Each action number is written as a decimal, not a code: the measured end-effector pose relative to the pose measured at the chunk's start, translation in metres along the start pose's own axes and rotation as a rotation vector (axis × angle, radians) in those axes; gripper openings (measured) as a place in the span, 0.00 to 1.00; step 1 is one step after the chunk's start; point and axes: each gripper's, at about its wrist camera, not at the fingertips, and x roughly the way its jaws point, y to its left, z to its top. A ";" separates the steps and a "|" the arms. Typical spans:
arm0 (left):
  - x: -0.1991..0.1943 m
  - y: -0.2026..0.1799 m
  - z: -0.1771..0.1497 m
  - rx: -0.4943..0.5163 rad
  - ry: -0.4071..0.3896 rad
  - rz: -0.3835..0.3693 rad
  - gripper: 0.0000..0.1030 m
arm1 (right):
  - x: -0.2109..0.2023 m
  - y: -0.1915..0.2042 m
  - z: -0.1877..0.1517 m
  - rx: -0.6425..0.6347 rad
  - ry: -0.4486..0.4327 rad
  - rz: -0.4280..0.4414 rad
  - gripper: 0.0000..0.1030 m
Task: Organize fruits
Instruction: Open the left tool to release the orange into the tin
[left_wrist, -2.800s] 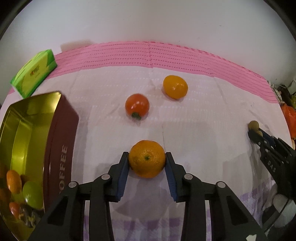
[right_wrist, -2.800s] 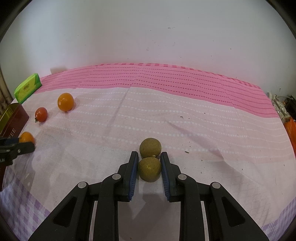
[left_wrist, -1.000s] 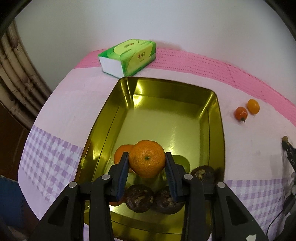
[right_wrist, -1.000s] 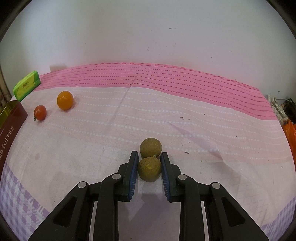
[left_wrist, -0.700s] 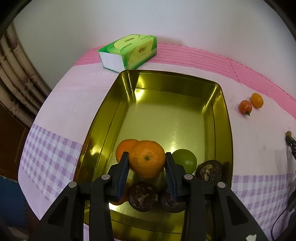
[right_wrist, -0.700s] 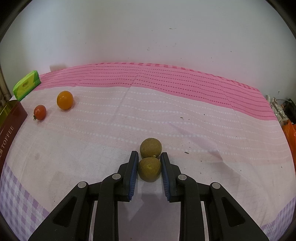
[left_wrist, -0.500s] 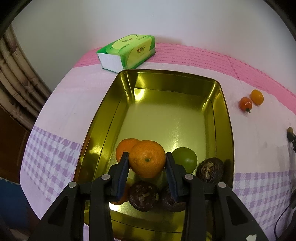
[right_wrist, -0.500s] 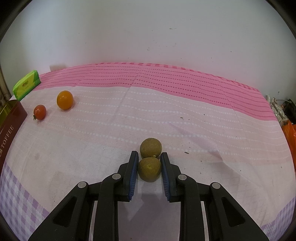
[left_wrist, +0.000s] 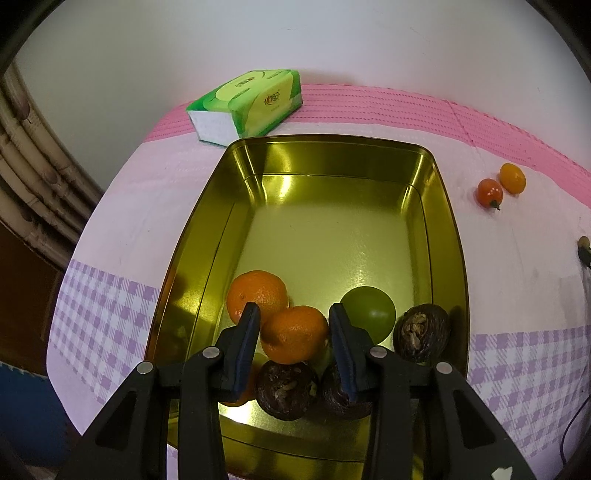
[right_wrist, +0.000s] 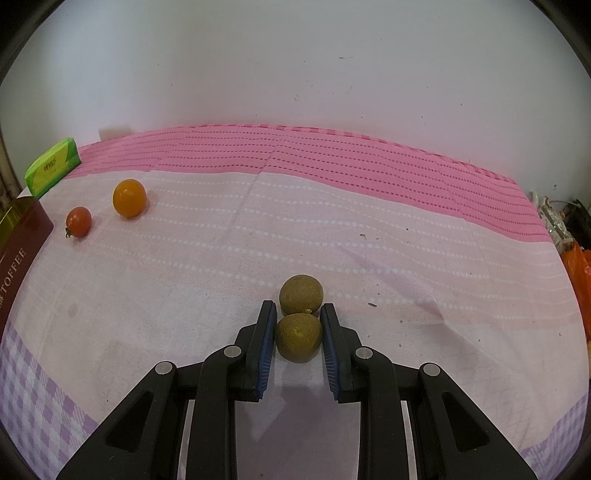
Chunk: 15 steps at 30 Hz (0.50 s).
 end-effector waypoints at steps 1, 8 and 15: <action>0.000 0.000 0.000 -0.001 0.000 0.000 0.35 | 0.000 0.000 0.000 0.000 0.000 0.000 0.25; 0.000 0.001 -0.001 -0.017 0.004 -0.014 0.47 | 0.000 0.000 0.000 -0.003 0.000 -0.004 0.25; -0.004 0.007 -0.002 -0.028 -0.004 -0.022 0.51 | 0.000 -0.001 0.000 -0.005 -0.001 -0.006 0.25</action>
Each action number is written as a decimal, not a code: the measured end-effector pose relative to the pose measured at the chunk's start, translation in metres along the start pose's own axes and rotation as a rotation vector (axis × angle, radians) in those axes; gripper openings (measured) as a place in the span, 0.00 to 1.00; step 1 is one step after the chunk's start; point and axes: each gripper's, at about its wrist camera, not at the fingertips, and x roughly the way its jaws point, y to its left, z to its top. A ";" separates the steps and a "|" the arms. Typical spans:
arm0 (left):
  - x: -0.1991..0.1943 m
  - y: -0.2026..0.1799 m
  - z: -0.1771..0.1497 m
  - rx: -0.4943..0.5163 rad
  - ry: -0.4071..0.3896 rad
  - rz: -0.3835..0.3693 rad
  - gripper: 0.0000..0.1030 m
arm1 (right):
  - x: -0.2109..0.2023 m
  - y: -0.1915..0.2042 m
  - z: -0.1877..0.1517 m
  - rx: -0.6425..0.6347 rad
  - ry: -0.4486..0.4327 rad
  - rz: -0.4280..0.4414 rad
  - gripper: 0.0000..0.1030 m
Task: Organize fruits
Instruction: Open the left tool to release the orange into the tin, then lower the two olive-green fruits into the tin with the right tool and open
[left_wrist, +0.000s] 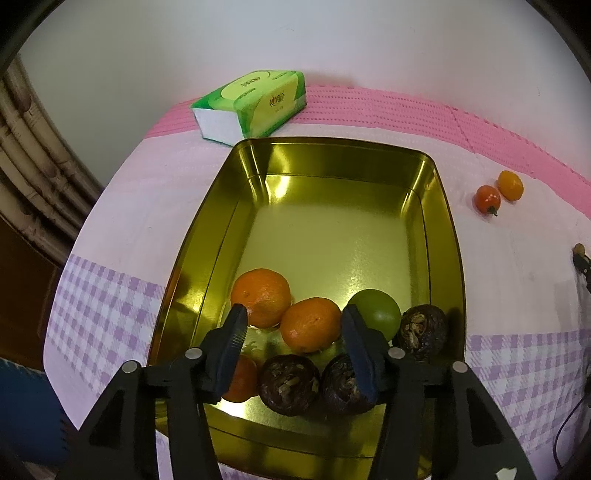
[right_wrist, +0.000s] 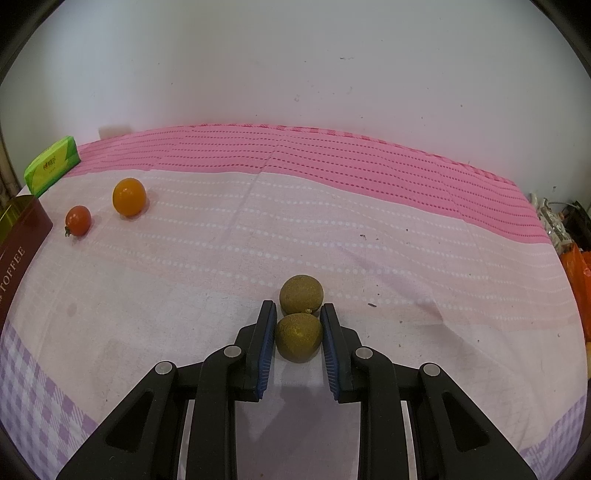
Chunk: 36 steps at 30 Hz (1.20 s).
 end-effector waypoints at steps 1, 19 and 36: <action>-0.001 0.001 0.000 -0.001 -0.002 -0.003 0.53 | 0.000 0.000 0.000 -0.001 0.000 -0.001 0.25; -0.033 0.023 -0.002 -0.038 -0.068 0.000 0.62 | 0.000 0.006 0.000 0.008 0.001 -0.012 0.25; -0.044 0.057 -0.028 -0.089 -0.082 0.039 0.76 | 0.001 0.012 0.008 0.005 0.035 -0.030 0.25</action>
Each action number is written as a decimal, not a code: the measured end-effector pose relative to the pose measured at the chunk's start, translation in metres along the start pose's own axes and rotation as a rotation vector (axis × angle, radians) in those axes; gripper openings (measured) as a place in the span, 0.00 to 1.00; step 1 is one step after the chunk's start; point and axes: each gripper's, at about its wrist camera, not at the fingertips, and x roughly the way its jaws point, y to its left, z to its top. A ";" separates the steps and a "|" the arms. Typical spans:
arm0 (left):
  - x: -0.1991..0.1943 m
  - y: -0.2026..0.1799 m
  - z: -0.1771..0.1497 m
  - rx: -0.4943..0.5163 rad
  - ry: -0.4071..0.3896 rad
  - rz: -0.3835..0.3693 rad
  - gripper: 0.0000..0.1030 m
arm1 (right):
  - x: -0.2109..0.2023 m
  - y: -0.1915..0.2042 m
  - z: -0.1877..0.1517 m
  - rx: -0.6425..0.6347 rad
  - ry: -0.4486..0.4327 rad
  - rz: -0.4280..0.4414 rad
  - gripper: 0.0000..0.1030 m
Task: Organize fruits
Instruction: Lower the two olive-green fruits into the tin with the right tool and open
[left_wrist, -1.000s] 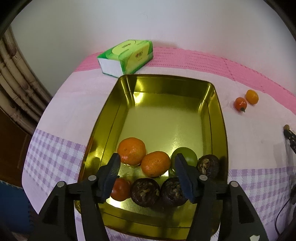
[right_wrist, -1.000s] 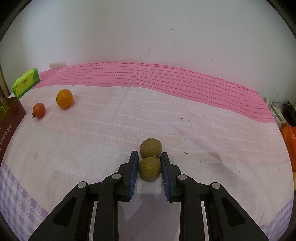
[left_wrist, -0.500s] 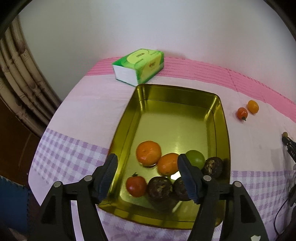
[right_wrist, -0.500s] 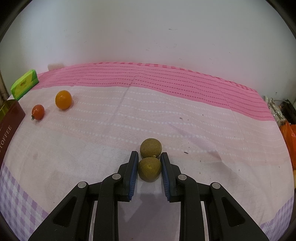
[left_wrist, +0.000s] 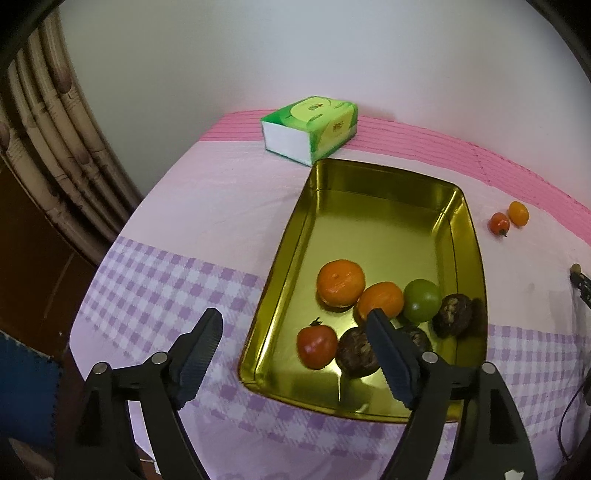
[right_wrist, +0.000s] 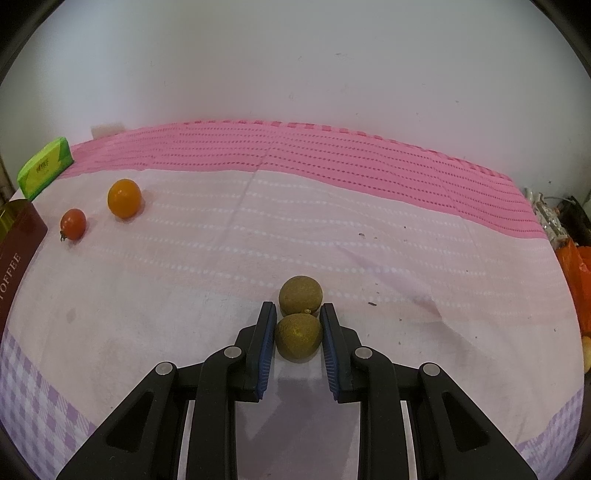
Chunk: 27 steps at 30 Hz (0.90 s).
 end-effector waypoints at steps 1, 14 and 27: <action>0.000 0.002 -0.001 -0.004 0.001 0.001 0.77 | -0.001 0.001 0.000 -0.004 0.001 0.001 0.25; -0.001 0.015 -0.013 -0.035 -0.011 0.018 0.90 | -0.029 0.027 0.009 -0.054 -0.032 0.033 0.25; -0.009 0.026 -0.009 -0.090 -0.042 0.018 0.94 | -0.078 0.108 0.026 -0.153 -0.097 0.205 0.25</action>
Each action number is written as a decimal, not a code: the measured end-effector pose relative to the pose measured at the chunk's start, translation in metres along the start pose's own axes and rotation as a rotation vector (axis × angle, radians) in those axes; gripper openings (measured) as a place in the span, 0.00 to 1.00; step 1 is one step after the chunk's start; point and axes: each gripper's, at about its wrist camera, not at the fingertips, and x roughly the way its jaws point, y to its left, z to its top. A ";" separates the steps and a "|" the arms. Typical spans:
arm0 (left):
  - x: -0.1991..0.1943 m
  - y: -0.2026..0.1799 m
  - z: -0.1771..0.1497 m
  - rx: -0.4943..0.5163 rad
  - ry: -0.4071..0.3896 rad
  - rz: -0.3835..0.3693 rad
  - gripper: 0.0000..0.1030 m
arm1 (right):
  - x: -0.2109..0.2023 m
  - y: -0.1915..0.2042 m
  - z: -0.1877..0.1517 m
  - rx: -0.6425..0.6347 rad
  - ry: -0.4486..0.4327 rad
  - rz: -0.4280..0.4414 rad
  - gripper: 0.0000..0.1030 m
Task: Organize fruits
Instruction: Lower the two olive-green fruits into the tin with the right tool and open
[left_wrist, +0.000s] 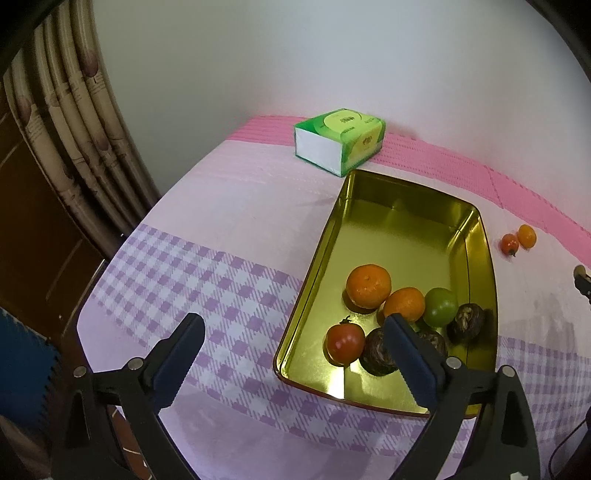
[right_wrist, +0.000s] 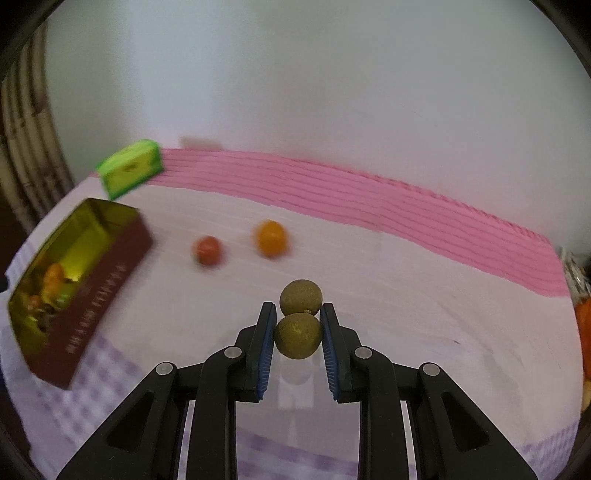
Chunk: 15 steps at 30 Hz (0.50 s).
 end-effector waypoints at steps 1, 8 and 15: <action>0.000 0.001 0.000 -0.001 0.000 0.000 0.94 | -0.002 0.009 0.003 -0.010 -0.005 0.021 0.25; 0.000 0.004 -0.001 -0.013 0.009 0.003 0.94 | -0.006 0.086 0.020 -0.104 -0.025 0.161 0.25; 0.002 0.006 0.001 -0.024 0.012 0.009 0.94 | 0.002 0.148 0.023 -0.169 -0.002 0.266 0.25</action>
